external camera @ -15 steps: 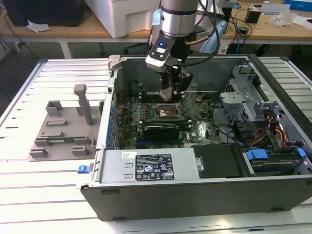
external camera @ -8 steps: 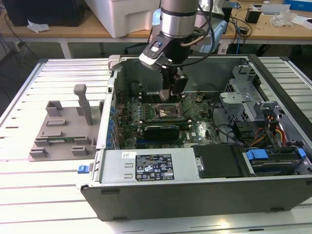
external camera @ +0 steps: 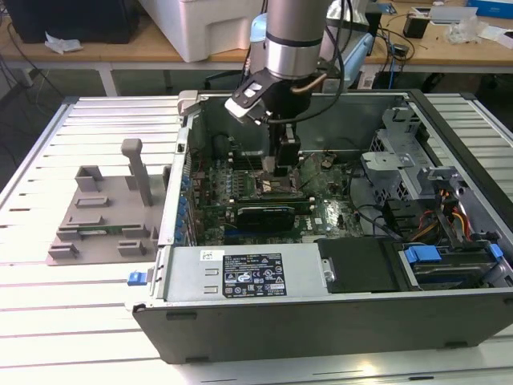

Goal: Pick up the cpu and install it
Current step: 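Place the cpu into insertion slot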

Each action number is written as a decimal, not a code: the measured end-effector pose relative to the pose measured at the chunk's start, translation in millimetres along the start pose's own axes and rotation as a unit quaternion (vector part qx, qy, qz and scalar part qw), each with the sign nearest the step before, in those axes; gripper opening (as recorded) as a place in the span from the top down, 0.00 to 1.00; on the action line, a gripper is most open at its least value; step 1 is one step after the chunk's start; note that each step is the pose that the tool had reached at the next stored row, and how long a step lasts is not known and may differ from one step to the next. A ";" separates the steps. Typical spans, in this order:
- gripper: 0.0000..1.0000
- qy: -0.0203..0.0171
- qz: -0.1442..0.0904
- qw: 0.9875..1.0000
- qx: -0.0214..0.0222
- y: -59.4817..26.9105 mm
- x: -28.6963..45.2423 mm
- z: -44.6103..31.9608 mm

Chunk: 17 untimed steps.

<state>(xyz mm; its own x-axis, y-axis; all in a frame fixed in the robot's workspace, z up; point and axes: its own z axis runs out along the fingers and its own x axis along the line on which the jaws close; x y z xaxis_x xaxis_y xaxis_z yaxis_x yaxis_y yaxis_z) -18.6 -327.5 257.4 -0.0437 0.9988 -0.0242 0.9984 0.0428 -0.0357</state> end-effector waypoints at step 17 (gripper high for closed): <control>0.46 0.001 0.013 1.000 0.002 7.2 17.3 42.1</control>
<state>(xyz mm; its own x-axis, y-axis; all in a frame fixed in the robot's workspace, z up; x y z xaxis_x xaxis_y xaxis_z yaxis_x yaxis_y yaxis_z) -13.6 -311.0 214.8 -0.0181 0.9995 -0.0241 0.9991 0.0171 -0.0385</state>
